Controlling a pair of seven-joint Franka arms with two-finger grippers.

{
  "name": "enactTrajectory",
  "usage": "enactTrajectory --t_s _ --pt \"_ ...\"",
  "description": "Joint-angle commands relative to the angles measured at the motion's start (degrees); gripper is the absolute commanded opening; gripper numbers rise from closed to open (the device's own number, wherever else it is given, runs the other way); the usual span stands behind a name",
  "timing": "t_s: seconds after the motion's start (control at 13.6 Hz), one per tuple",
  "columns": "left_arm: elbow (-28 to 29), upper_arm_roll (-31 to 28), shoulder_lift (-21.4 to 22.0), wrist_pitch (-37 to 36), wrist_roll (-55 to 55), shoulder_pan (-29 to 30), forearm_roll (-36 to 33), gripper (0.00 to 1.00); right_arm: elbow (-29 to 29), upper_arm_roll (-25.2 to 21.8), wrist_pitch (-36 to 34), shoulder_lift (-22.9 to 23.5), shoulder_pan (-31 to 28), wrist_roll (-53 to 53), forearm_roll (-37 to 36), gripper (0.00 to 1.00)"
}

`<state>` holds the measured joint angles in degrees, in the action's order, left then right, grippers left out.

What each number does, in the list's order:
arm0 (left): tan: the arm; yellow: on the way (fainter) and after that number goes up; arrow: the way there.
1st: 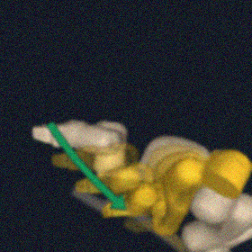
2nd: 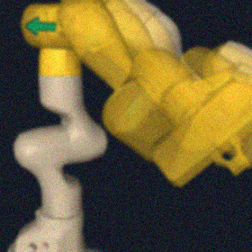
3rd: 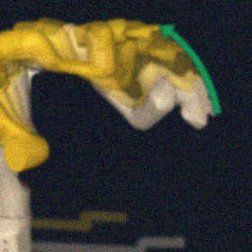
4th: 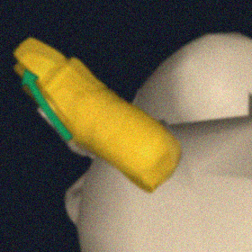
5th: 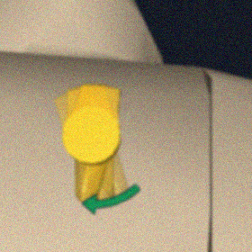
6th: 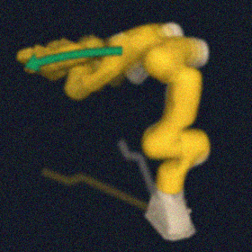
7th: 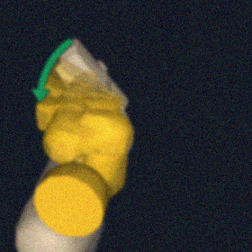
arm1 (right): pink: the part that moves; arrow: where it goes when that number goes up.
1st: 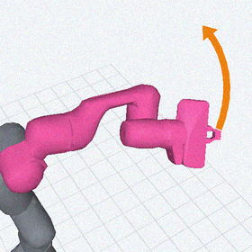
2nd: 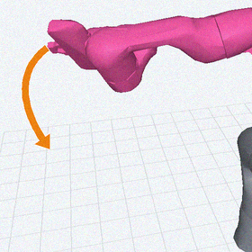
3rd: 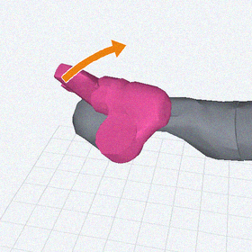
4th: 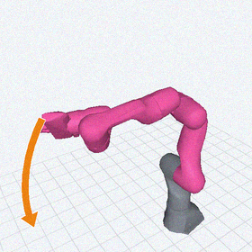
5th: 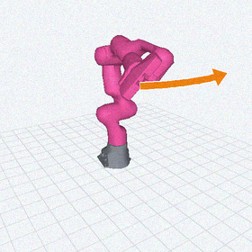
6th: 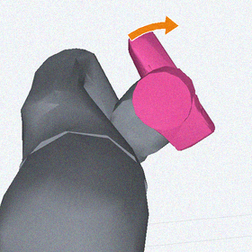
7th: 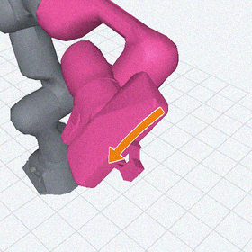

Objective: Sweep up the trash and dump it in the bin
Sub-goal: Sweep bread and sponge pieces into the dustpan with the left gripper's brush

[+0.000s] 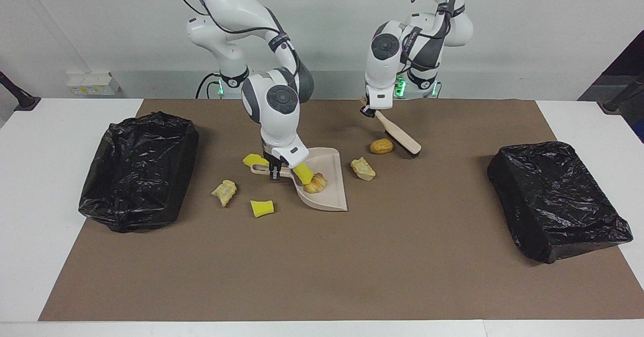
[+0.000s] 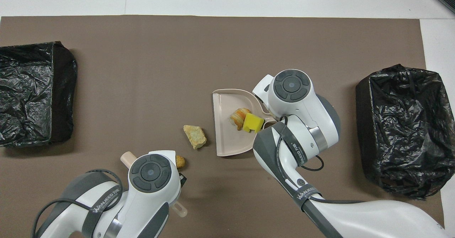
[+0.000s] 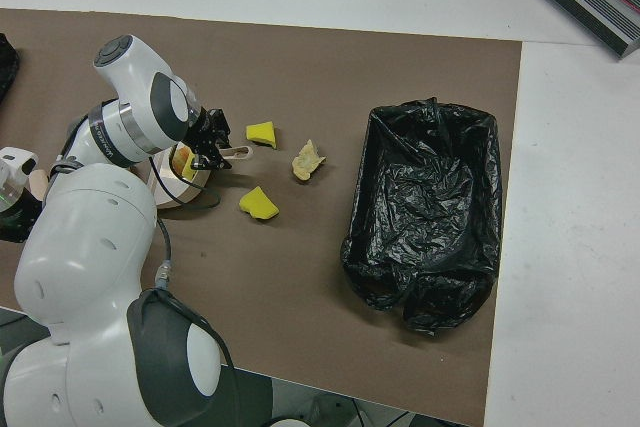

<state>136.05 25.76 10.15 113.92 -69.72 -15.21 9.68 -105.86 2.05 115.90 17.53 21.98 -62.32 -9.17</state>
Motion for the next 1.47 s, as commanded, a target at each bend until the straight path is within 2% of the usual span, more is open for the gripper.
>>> enactTrajectory --t_s 0.0,0.22,0.37,0.51,0.59,0.73,0.95,1.25,1.39 --pt "-0.08 -0.62 -1.88 4.63 10.87 -0.17 2.17 0.00 -1.54 0.50 1.26 -1.18 -0.27 0.27 1.17 0.00" --pt "-2.71 -0.89 -4.60 8.05 18.63 0.96 4.28 0.00 -1.45 0.50 1.26 -1.18 -0.27 1.24 1.17 0.00" --pt "-4.82 -0.80 -7.32 12.62 19.79 0.80 4.99 0.00 -1.45 0.50 1.26 -1.18 -0.18 1.68 1.17 0.00" --pt "-9.81 -0.80 -14.25 18.68 21.72 -0.34 4.91 0.00 -1.45 0.50 1.17 -1.18 -0.27 1.68 1.17 0.00" --pt "-12.19 -0.71 -16.20 19.32 23.03 -1.04 4.82 0.00 -1.45 0.50 1.17 -1.18 -0.27 1.68 1.17 0.00" --pt "-13.09 -0.71 -16.48 20.37 27.16 -3.50 4.82 0.00 -1.45 0.50 1.17 -1.18 -0.27 1.68 1.17 0.00" --pt "-13.79 -0.71 -16.39 21.61 26.56 -7.28 4.90 0.00 -1.45 0.50 1.17 -1.18 -0.27 1.94 1.17 0.00" --pt "-14.41 -1.15 -16.39 18.54 26.47 -6.50 3.94 0.00 -1.45 0.50 1.17 -1.18 -0.27 2.56 1.17 0.00" --pt "-14.41 -1.42 -15.87 15.82 26.13 -4.93 0.97 0.00 -1.45 0.50 1.17 -1.18 -0.27 2.64 1.17 0.00"
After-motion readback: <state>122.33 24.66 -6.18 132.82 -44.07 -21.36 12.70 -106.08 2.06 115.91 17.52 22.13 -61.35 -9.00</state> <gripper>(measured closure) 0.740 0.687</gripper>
